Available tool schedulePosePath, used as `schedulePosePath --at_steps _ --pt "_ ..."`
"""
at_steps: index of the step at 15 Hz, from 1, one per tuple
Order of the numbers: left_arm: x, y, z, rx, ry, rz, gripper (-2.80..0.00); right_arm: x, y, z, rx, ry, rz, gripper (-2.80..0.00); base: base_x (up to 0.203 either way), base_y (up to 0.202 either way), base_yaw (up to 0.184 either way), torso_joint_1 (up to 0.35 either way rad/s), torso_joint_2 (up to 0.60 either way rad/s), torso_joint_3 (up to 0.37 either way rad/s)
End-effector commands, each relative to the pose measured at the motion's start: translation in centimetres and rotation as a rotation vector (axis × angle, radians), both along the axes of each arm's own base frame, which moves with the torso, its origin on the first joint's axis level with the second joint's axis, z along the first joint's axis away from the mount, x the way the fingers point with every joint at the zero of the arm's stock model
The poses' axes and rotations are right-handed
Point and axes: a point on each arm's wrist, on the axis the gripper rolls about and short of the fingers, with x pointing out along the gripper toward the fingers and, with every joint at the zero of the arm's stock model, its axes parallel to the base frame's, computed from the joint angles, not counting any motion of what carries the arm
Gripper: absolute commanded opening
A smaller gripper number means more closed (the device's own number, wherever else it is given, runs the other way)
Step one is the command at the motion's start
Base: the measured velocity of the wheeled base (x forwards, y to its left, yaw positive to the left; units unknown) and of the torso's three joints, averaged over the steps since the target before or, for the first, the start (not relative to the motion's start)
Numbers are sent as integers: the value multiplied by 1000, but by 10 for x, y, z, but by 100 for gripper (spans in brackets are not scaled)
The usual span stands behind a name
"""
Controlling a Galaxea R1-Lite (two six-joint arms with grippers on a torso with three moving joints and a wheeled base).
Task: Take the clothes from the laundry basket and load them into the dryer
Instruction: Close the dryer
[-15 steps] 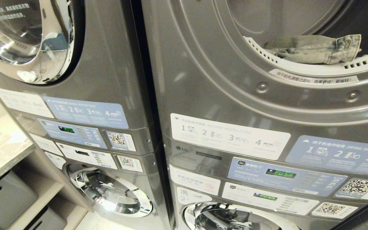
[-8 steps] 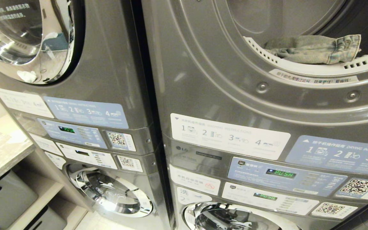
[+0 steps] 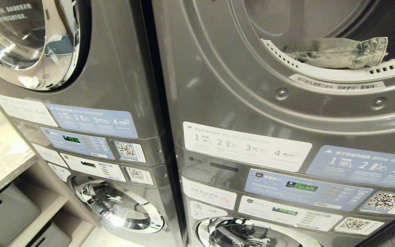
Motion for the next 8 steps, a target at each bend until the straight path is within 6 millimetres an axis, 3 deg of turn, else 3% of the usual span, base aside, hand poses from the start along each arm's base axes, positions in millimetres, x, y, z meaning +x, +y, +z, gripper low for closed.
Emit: schedulePosePath --at_steps 1,8 --pt "0 0 0 0 0 1 -280 0 0 0 -8 3 3 -280 0 0 0 0 0 0" --pt "0 0 0 3 0 0 -280 1 0 0 -2 -30 3 -280 0 0 0 0 0 0"
